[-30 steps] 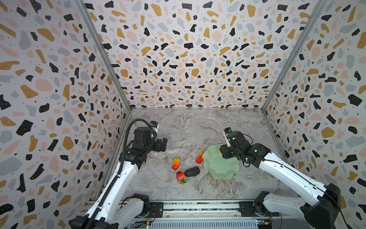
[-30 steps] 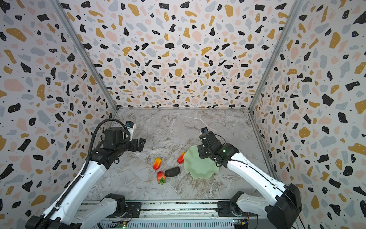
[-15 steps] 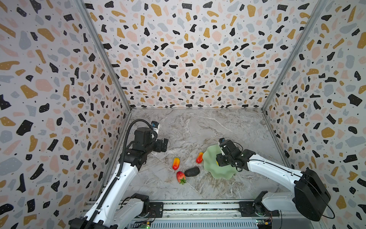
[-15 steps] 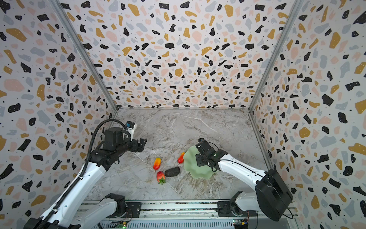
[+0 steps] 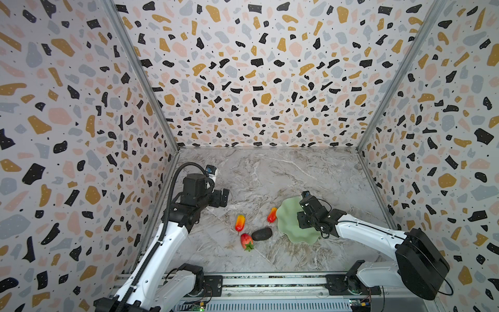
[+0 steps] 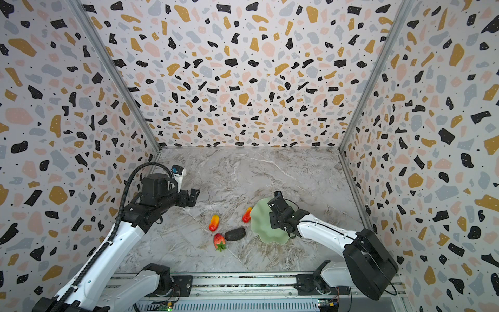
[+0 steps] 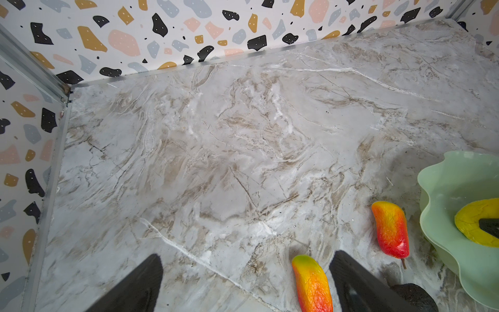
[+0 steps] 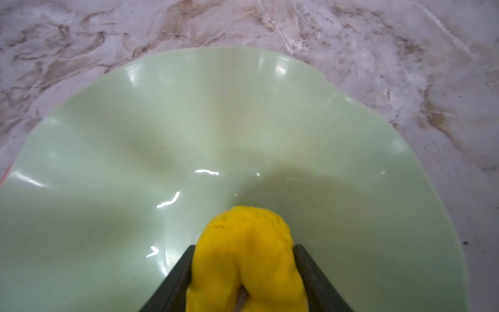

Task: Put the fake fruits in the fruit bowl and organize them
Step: 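Carry the apple over the green bowl and lower it inside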

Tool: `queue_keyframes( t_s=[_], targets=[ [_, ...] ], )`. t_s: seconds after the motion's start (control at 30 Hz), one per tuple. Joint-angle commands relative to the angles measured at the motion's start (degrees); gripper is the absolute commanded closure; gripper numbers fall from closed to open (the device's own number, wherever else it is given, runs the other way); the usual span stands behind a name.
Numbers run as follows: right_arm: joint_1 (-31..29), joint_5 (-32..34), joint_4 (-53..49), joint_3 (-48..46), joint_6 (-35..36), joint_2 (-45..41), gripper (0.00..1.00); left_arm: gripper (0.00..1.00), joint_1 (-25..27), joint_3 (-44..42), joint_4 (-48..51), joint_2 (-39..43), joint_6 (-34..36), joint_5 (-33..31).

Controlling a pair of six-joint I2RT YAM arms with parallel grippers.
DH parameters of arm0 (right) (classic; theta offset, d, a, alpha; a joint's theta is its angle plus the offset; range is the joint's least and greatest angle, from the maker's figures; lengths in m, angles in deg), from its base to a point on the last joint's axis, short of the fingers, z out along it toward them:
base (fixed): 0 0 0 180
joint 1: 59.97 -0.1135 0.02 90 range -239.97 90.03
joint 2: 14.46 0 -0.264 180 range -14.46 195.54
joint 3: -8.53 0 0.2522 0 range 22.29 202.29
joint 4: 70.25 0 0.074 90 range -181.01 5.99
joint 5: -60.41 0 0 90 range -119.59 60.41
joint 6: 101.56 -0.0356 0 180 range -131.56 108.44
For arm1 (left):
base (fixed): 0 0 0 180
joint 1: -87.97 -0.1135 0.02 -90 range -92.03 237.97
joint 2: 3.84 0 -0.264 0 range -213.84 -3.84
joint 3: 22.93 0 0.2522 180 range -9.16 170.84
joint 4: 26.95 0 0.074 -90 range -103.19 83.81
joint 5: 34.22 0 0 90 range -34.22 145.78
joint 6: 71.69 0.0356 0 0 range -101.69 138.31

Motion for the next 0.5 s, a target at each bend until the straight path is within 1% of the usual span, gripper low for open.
queue_keyframes(
  t_s=[0.0, 0.27, 0.33, 0.47],
  targets=[
    [0.2, 3.9, 1.6, -0.8, -1.2, -1.8, 0.45, 0.0, 0.3, 0.6, -0.7, 0.2, 0.6, -0.7],
    [0.3, 5.9, 4.9, -1.5, -1.2, -1.0, 0.4, 0.0, 0.2, 0.5, -0.8, -0.1, 0.6, -0.7],
    [0.6, 5.5, 5.3, -1.4, -1.1, -0.8, 0.38, 0.0, 0.3, 0.5, -0.7, -0.2, 0.5, -0.7],
    [0.8, 4.9, 5.2, -1.1, -0.9, -0.3, 0.31, 0.0, 0.3, 0.5, -0.9, -0.2, 0.6, -0.6]
  ],
)
